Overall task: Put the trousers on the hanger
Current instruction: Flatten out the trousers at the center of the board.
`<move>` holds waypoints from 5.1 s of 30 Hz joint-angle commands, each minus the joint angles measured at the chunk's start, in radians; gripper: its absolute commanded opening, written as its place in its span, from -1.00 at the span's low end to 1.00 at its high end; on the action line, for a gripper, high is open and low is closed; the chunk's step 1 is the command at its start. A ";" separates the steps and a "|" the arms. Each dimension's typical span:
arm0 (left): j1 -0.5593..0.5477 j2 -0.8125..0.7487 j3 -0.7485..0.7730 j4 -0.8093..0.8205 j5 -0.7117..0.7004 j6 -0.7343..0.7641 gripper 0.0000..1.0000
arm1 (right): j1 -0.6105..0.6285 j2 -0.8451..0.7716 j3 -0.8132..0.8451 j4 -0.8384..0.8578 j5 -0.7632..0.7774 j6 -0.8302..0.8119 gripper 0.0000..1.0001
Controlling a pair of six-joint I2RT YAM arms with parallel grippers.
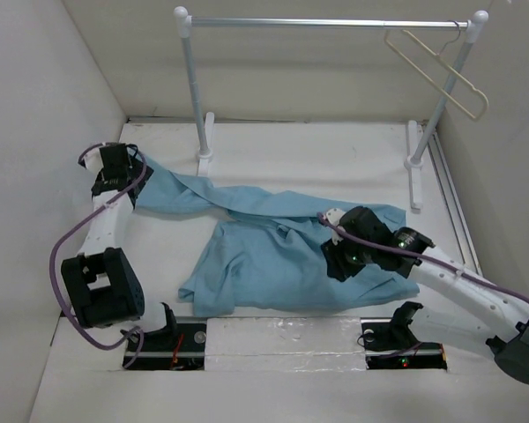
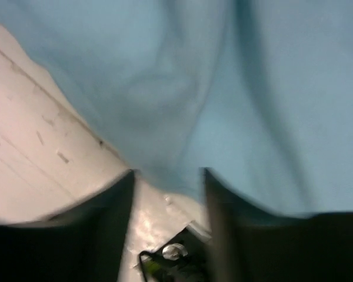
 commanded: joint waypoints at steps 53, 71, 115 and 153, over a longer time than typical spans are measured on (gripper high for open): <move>-0.223 -0.307 -0.022 0.035 0.073 -0.032 -1.00 | -0.164 0.457 -0.040 0.524 -0.073 -0.018 0.12; -0.166 -0.456 -0.230 0.025 -0.060 -0.114 -1.00 | -0.445 0.041 -0.025 0.317 0.068 -0.027 -0.84; -0.166 -0.320 0.413 -0.132 -0.136 0.069 -1.00 | -1.165 0.072 0.095 0.406 -0.102 0.000 -1.00; -0.299 -0.154 0.099 -0.208 0.036 0.284 -0.93 | -0.997 0.034 0.028 0.538 -0.117 0.072 -0.98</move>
